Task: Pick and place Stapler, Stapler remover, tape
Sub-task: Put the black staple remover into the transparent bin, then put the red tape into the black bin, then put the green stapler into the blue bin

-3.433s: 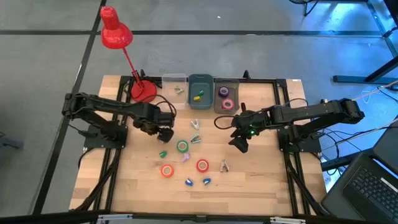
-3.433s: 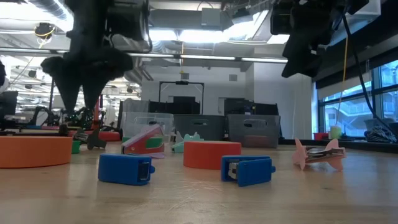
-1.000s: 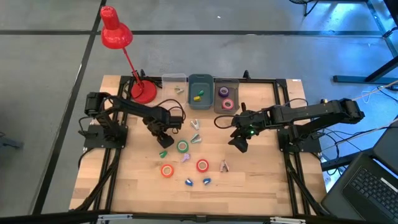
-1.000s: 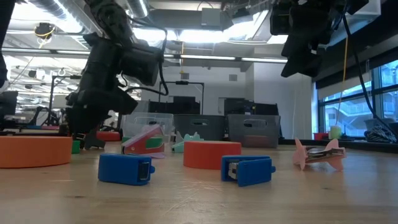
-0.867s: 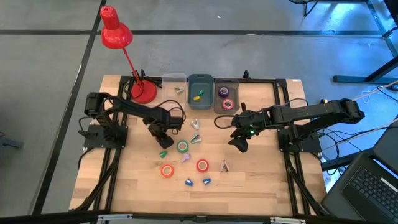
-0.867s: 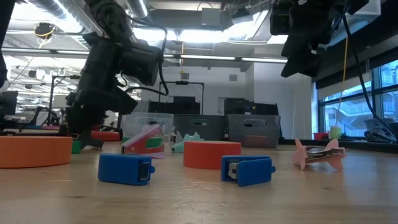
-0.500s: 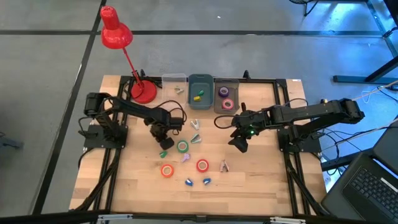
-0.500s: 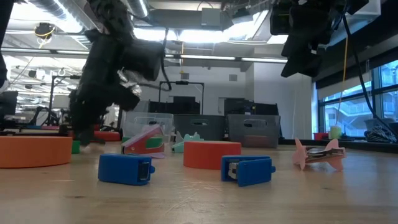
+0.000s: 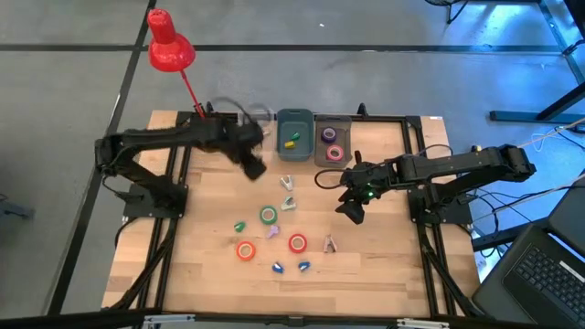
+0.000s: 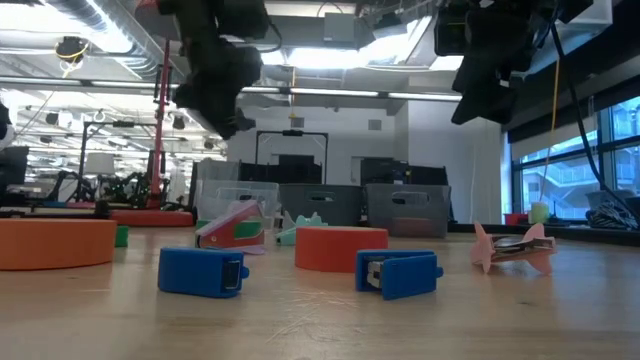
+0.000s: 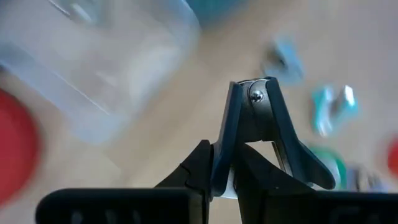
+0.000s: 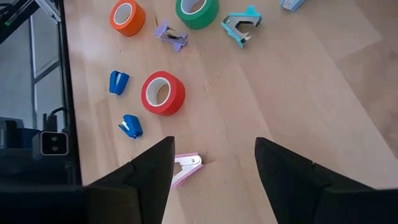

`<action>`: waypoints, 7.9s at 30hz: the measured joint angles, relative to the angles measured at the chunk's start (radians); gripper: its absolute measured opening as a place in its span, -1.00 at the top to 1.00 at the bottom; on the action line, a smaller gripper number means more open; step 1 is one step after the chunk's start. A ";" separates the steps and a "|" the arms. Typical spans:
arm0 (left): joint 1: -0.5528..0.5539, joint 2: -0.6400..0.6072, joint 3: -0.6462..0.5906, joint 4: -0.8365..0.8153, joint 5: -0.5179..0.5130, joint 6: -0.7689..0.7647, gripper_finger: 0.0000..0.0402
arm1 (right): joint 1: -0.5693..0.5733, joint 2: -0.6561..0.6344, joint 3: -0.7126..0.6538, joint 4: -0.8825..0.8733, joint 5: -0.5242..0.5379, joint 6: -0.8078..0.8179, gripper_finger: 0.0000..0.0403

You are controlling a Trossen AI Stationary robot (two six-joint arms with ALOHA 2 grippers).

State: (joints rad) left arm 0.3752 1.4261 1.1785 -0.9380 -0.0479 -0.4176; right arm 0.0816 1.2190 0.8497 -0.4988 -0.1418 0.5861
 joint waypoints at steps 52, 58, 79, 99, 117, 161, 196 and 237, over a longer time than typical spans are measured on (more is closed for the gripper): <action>0.358 0.507 0.238 -0.061 -0.050 0.299 -0.23 | 0.000 0.000 0.000 -0.004 0.011 0.017 -0.11; 0.306 0.366 0.238 -0.054 -0.106 0.248 -0.23 | 0.000 0.000 0.000 -0.008 0.011 0.020 -0.11; -0.409 0.131 0.217 -0.067 0.134 0.101 -0.22 | 0.000 0.000 0.000 0.060 0.009 0.051 -0.11; -0.650 0.122 -0.173 0.219 0.211 -0.302 -0.21 | 0.127 0.425 0.228 0.159 -0.093 -0.050 -0.11; -0.649 0.122 -0.173 0.217 0.187 -0.306 -0.21 | 0.132 0.737 0.418 0.060 -0.061 -0.119 -0.11; -0.639 0.122 -0.172 0.223 0.114 -0.359 -0.21 | -0.022 0.347 0.417 -0.556 0.281 -0.101 0.87; -0.489 0.122 -0.172 0.232 0.144 -0.303 -0.21 | -0.742 0.738 0.619 -0.247 0.061 -0.682 0.87; -0.653 -0.006 -0.173 0.160 -0.049 -0.573 -0.21 | -0.636 0.368 0.693 -0.638 0.081 -0.481 -0.41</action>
State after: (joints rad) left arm -0.2778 1.4204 1.0050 -0.7780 -0.0965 -0.9901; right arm -0.5540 1.5871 1.5430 -1.1363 -0.0605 0.1046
